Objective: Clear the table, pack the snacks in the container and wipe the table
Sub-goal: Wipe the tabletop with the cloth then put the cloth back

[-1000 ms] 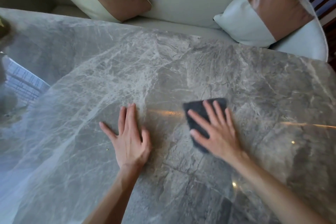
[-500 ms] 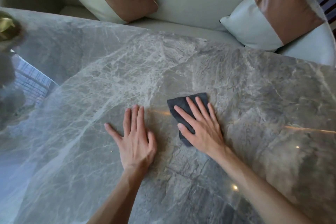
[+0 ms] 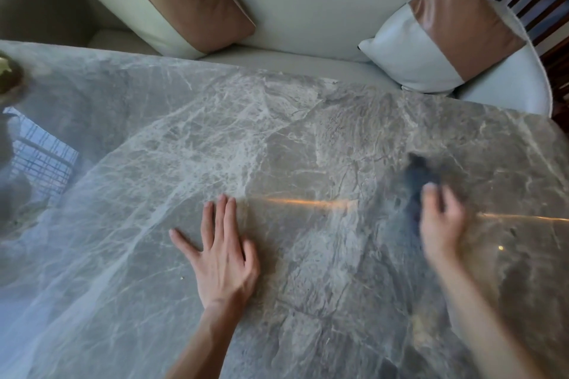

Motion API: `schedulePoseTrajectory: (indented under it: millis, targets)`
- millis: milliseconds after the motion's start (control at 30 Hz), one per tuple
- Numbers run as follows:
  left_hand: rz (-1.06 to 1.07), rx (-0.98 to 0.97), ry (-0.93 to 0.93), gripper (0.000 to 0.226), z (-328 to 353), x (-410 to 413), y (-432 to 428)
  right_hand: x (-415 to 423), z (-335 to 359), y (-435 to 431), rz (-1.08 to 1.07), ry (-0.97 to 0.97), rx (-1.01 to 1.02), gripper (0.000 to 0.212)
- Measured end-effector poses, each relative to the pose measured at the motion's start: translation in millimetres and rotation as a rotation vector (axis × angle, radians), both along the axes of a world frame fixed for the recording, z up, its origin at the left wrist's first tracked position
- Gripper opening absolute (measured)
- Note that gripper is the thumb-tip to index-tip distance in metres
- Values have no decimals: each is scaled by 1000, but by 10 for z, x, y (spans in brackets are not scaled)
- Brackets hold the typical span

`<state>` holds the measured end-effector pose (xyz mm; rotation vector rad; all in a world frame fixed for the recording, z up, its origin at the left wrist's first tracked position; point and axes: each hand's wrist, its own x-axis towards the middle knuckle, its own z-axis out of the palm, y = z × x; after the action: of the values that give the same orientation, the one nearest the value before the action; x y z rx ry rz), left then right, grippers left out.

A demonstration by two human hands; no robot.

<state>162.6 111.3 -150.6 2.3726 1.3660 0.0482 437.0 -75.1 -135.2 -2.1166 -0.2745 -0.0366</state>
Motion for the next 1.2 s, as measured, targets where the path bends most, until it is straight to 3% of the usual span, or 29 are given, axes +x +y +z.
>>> schedulePoseTrajectory:
  millis: [67, 133, 233, 300, 500, 600, 700, 767, 833, 900, 933, 1000, 1067, 1167, 1200]
  targets:
    - [-4, -1, -3, 74, -9, -5, -2, 537, 89, -46, -115, -13, -32, 37]
    - [-3, 7, -9, 74, -28, -6, 3, 925, 36, 25, -43, 9, -136, 40]
    - [6, 19, -19, 73, -55, 2, -1, 1159, -235, 238, 64, 8, -492, 43]
    - [9, 20, -31, 72, -60, 1, -2, 990, -300, 492, 132, -64, -614, 41]
    - [23, 32, -62, 70, -79, -14, -15, -504, -289, 967, 704, -398, -516, 38]
    - [36, 26, -110, 69, -67, -32, -37, -1374, -272, 832, 1008, -339, -360, 39]
    - [41, 21, -142, 69, -41, -41, -45, -1595, -212, 506, 1111, -131, -204, 33]
    - [34, 23, -146, 70, -51, -42, -40, -1397, -91, 334, 994, 207, -64, 26]
    - [28, 23, -153, 70, -71, -49, -34, -901, 50, 301, 568, 462, 120, 17]
    - [30, 22, -155, 69, -79, -45, -24, -163, 167, 368, 139, 450, 272, 10]
    - [25, 24, -148, 69, -75, -37, -24, 204, 231, 449, 43, 385, 271, 17]
    - [15, 28, -129, 69, -53, -28, -31, 759, 299, 670, 57, 227, 117, 42]
    - [20, 27, -118, 70, -38, -25, -26, 958, 149, 876, 202, 139, -120, 55]
    - [26, 25, -129, 69, -50, -31, -29, 582, -178, 1133, 517, -139, -553, 40]
    - [28, 26, -144, 69, -58, -33, -25, 339, -245, 1209, 630, -247, -602, 39]
